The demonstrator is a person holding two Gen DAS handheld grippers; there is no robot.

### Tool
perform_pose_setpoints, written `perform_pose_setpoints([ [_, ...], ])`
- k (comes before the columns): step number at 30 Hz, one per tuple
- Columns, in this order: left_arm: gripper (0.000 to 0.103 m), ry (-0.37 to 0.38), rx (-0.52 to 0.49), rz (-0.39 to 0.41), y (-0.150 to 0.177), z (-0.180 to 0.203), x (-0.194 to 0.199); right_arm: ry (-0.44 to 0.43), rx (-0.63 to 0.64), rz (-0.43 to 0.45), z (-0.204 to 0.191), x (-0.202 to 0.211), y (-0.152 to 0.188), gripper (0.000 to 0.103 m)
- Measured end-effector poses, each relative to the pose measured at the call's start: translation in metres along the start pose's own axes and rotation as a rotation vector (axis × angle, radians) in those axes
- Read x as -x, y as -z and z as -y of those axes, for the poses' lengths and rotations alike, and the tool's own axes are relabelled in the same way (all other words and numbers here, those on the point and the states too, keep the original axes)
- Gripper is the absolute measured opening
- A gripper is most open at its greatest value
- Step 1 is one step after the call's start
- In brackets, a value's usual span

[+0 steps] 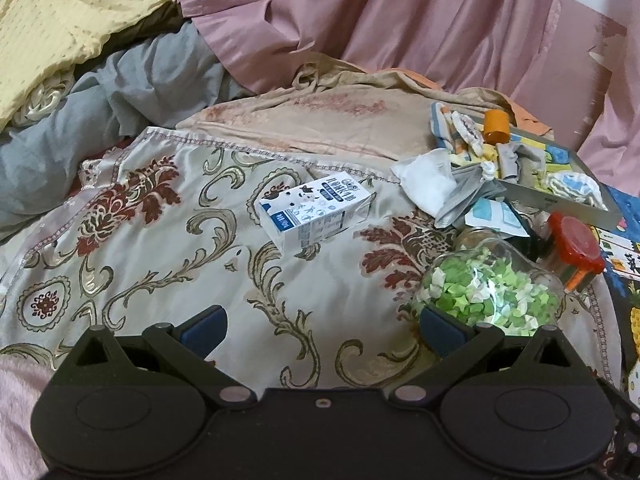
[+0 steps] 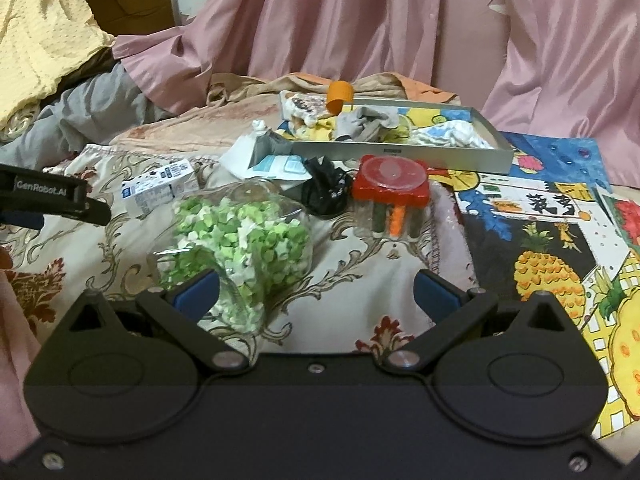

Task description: Organize soft objects

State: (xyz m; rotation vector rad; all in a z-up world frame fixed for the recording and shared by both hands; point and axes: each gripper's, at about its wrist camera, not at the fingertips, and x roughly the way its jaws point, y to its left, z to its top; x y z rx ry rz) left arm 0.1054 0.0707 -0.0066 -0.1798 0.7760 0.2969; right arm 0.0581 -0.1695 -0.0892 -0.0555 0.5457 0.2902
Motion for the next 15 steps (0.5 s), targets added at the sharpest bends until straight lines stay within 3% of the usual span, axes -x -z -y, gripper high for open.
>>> perform_pose_setpoints([
  [15, 0.102, -0.002, 0.037, -0.047, -0.002, -0.004, -0.011, -0.077, -0.010, 0.007, 0.002, -0.010, -0.001, 0.103],
])
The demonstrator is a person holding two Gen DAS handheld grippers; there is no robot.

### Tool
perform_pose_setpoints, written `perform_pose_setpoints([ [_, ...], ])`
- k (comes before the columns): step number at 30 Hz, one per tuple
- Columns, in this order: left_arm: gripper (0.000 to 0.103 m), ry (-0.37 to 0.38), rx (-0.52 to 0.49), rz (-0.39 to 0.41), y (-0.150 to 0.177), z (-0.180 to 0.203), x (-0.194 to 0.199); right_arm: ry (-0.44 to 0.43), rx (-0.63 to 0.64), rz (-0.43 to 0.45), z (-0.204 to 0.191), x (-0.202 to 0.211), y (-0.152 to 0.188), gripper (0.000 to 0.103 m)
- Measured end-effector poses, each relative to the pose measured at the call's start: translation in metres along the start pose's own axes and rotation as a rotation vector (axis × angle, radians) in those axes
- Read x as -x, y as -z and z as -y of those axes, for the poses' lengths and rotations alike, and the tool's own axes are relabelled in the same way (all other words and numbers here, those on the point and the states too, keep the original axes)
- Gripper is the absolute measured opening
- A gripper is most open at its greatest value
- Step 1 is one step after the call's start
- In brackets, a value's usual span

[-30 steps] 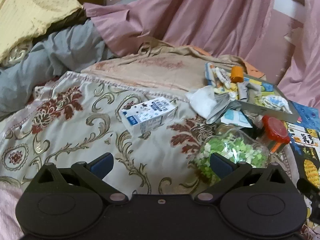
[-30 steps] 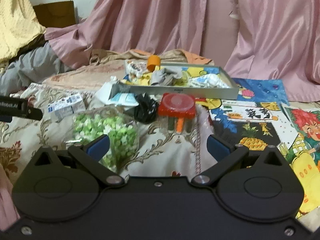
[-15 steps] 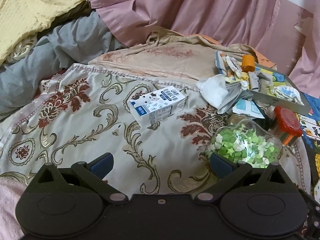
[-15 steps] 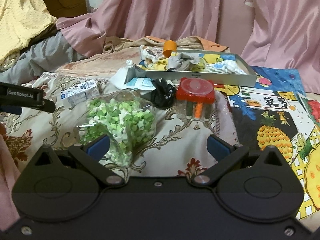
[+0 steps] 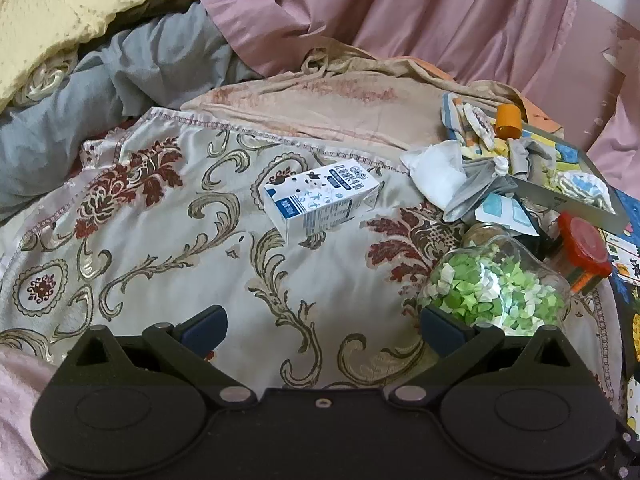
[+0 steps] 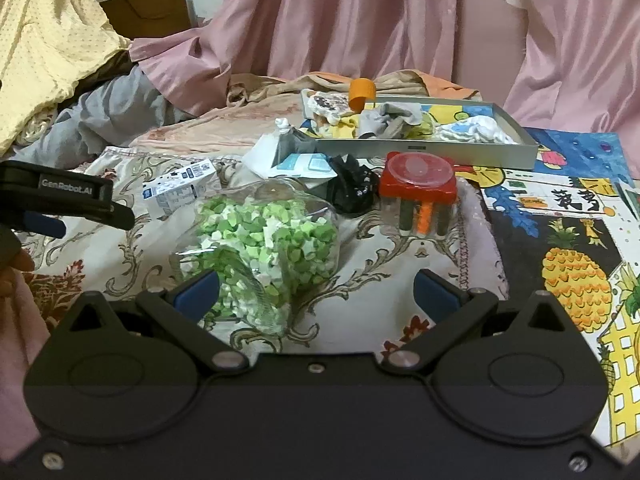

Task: Organize soft objects
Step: 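Lower both grippers toward the white cloth and white sock beside the tray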

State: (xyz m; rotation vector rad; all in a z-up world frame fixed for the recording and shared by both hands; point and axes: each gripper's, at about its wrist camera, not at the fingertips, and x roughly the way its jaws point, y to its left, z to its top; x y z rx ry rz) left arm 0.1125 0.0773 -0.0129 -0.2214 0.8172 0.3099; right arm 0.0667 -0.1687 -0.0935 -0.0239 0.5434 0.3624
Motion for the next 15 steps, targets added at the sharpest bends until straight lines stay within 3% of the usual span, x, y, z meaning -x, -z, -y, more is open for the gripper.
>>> perform_pose_setpoints([
  [15, 0.102, 0.060, 0.045, -0.022, -0.004, -0.001, -0.010, -0.060, -0.022, 0.054, 0.000, -0.015, -0.002, 0.103],
])
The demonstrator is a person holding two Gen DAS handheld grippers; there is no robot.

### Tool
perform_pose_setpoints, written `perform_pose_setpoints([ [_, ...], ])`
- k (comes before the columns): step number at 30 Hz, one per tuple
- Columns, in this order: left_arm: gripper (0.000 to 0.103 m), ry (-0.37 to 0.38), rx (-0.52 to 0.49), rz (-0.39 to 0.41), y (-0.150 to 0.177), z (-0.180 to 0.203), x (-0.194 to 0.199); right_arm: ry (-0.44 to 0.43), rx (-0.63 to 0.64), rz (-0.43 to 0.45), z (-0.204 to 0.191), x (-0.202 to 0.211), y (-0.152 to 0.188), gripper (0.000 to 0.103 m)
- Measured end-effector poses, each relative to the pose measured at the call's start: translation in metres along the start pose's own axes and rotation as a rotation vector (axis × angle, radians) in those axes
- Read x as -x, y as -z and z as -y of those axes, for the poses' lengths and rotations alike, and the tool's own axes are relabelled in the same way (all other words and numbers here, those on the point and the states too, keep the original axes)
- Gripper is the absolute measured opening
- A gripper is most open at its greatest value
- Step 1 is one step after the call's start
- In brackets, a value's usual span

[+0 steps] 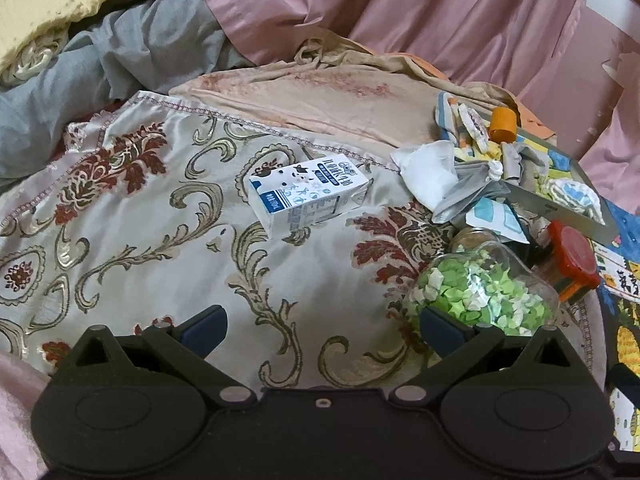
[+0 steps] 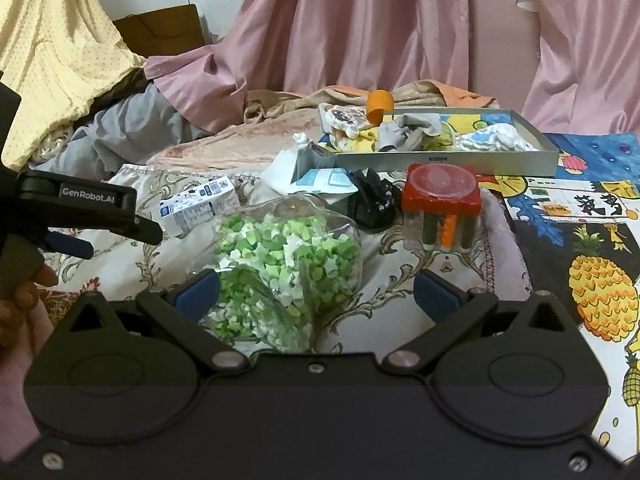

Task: Organize soft objects
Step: 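Lower both grippers toward the white cloth and white sock beside the tray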

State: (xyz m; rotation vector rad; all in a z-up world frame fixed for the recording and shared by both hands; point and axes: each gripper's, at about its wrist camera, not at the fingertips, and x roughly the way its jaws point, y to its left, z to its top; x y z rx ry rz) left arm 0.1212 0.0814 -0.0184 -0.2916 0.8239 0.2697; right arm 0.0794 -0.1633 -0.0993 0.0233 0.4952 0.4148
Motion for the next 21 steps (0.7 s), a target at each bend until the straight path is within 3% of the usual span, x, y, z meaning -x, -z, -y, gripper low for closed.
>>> perform_pose_setpoints([
  [8, 0.102, 0.037, 0.027, 0.012, -0.005, 0.001, -0.003, 0.022, 0.011, 0.027, -0.002, -0.006, 0.001, 0.103],
  [21, 0.102, 0.167, -0.042, 0.126, -0.055, 0.030, -0.041, 0.064, 0.045, 0.057, -0.003, -0.025, -0.004, 0.103],
])
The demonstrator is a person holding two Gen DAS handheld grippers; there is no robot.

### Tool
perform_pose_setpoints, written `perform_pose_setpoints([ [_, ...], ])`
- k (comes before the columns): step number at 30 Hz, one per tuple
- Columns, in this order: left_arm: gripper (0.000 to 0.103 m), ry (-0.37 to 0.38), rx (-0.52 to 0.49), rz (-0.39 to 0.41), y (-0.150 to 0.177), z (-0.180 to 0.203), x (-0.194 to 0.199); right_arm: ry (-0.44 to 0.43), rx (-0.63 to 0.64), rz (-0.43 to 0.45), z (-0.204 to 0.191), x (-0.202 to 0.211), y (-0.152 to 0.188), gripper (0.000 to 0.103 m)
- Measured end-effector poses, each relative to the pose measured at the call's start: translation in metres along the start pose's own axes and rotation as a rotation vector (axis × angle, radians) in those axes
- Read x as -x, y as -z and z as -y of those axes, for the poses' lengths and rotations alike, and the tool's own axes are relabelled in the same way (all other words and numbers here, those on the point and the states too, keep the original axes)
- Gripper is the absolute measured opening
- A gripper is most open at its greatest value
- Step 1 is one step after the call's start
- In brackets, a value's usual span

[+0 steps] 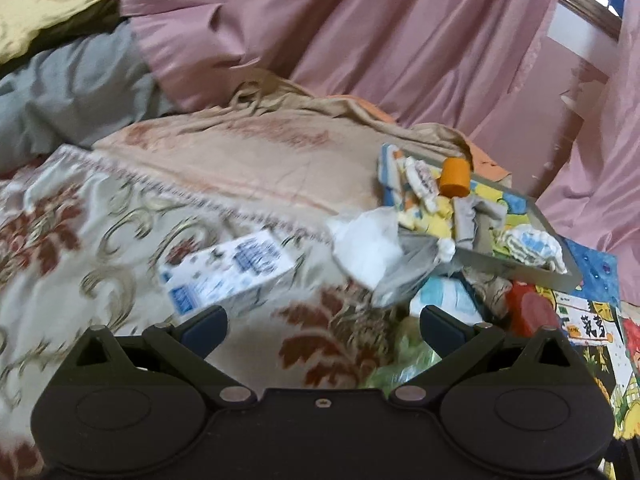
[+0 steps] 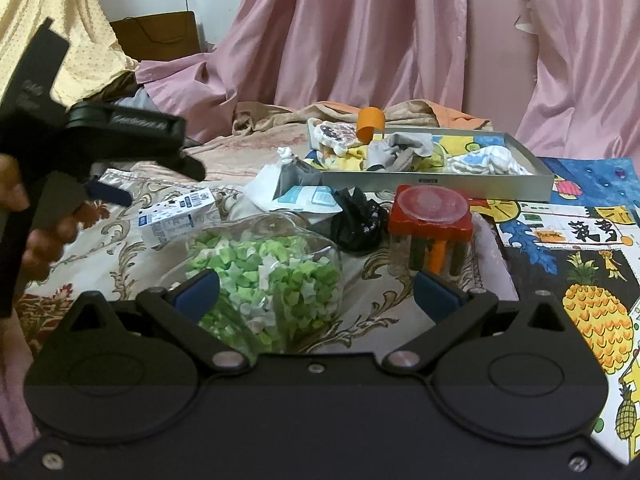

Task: Organize soft objects
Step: 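Lower both grippers toward the white cloth and white sock beside the tray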

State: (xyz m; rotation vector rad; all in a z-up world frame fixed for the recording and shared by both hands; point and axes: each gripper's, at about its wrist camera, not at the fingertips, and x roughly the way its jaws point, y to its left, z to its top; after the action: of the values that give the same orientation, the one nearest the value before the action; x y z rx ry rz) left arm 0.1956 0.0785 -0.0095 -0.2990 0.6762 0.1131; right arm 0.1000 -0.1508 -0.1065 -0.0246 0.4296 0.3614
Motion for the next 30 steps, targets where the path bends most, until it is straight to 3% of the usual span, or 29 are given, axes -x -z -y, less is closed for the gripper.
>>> perform_pose_setpoints([
  [16, 0.102, 0.103, -0.121, 0.077, -0.030, -0.004, -0.067, 0.000, 0.023, 0.015, 0.000, -0.037, -0.020, 0.103],
  [21, 0.102, 0.142, -0.156, 0.060, -0.033, -0.006, -0.084, 0.010, 0.037, 0.026, 0.004, -0.057, -0.036, 0.103],
  [30, 0.096, 0.278, -0.108, -0.017, -0.040, -0.019, -0.107, 0.014, 0.074, 0.056, 0.006, -0.093, -0.069, 0.102],
])
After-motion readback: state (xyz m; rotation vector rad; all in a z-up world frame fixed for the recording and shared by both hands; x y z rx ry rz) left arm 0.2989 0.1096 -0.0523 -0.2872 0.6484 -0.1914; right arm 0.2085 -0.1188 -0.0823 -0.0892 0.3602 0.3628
